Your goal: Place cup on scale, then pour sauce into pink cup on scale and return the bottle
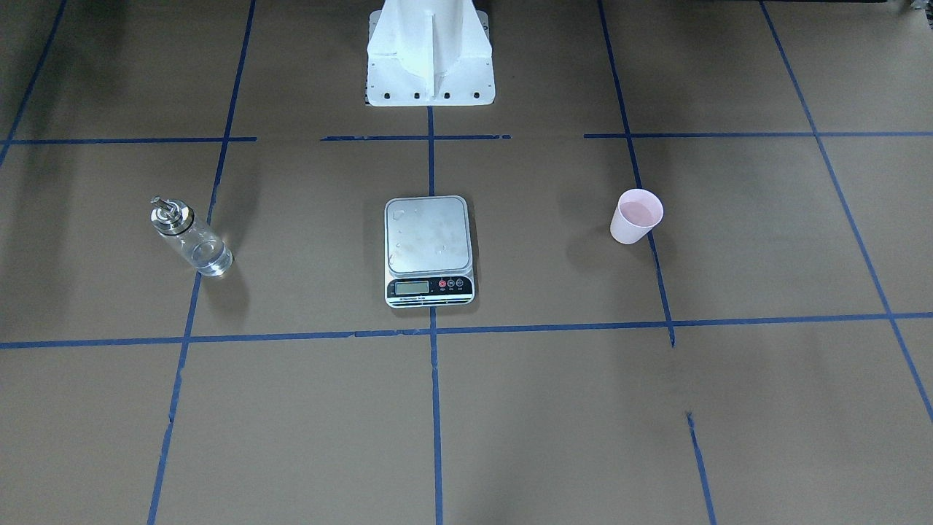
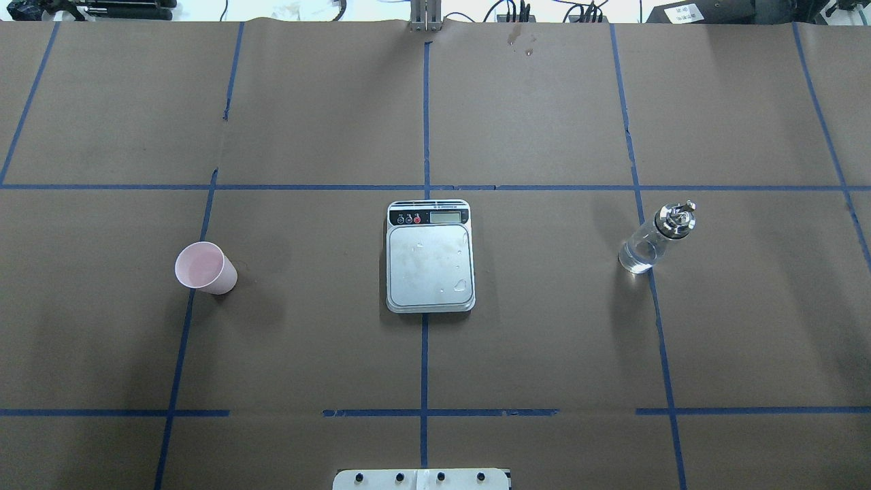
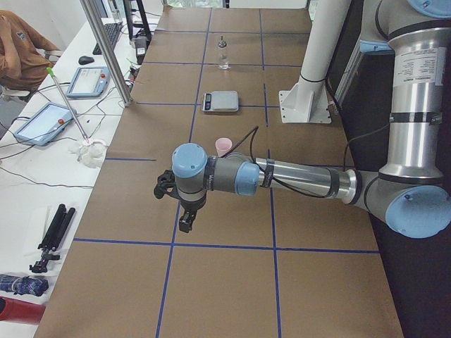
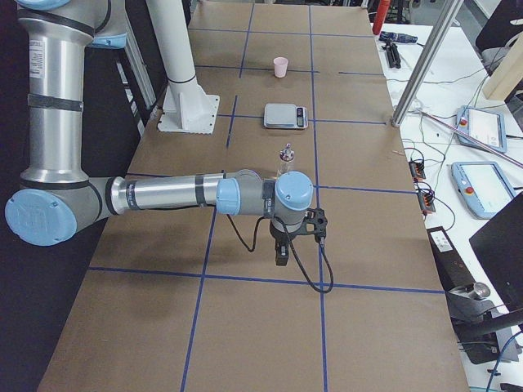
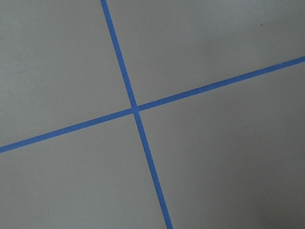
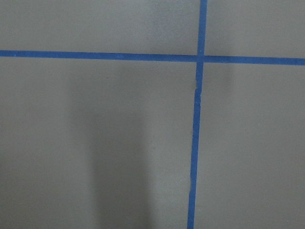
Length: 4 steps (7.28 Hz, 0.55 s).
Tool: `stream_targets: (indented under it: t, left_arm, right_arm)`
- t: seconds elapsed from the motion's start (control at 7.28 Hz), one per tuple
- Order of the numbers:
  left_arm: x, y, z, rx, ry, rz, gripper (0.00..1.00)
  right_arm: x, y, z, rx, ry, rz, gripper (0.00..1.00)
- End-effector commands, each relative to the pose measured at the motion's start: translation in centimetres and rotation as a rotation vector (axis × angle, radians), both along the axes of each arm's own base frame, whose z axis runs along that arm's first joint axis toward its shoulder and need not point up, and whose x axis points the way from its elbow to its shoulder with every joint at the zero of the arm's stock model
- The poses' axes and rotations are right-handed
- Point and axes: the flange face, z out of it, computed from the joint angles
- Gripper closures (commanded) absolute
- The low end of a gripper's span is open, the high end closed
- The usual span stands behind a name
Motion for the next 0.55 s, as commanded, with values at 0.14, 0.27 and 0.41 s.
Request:
stream_targets:
  t: [0.14, 0.27, 0.41]
  left_arm:
    - [0.2, -0.2, -1.9, -0.022, 0.022, -0.058, 0.00]
    - [0.6, -0.1, -2.4, -0.024, 0.073, -0.048, 0.00]
    - [1.9, -0.2, -3.6, -0.037, 0.115, -0.036, 0.00]
  right_arm:
    - [-0.2, -0.1, -0.5, 0.008, -0.029, -0.001, 0.00]
    - [-0.4, -0.1, -0.4, -0.003, -0.068, -0.002, 0.00]
    - [-0.5, -0.1, -0.5, 0.002, -0.069, -0.003, 0.00]
